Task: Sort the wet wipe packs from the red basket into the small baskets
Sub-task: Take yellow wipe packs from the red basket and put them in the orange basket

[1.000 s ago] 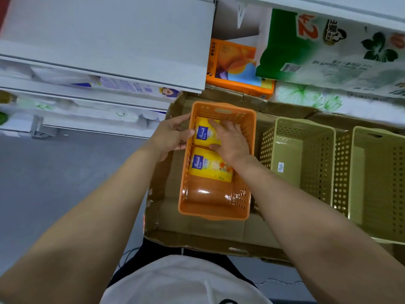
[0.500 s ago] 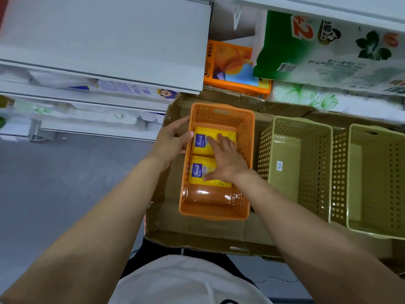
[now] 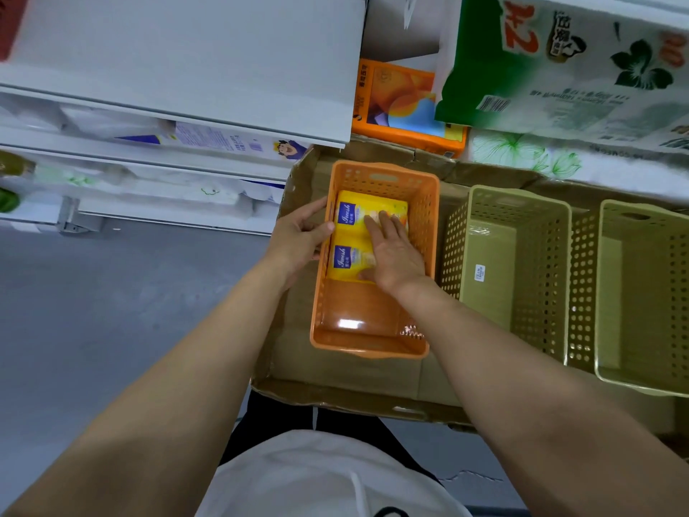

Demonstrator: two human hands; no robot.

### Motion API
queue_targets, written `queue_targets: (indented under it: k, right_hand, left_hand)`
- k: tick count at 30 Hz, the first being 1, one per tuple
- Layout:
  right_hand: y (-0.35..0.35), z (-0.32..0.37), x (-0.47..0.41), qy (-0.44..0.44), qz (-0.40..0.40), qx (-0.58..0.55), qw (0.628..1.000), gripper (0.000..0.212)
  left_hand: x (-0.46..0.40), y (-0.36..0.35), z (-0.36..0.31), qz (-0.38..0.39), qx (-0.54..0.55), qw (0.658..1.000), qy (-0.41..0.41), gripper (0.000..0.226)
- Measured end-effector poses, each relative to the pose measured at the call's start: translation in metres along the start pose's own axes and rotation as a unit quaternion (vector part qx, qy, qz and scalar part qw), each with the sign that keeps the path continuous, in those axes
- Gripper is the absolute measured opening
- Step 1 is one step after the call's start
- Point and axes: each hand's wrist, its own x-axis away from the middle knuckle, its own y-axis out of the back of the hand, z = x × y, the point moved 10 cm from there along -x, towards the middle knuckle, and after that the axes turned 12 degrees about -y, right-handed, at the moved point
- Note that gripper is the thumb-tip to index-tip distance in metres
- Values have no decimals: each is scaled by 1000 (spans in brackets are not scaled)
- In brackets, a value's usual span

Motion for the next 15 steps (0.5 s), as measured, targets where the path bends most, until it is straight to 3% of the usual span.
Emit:
queue_targets:
  k: [8,15]
  right_hand:
    - [4,0,-2,-4,14,6,1000,111]
    - [28,-1,7,27,12,14,999,64]
  left_hand:
    - [-1,-1,1,-20,-28,999,3,46]
    - [2,1,-11,-33,-124,992,6,39]
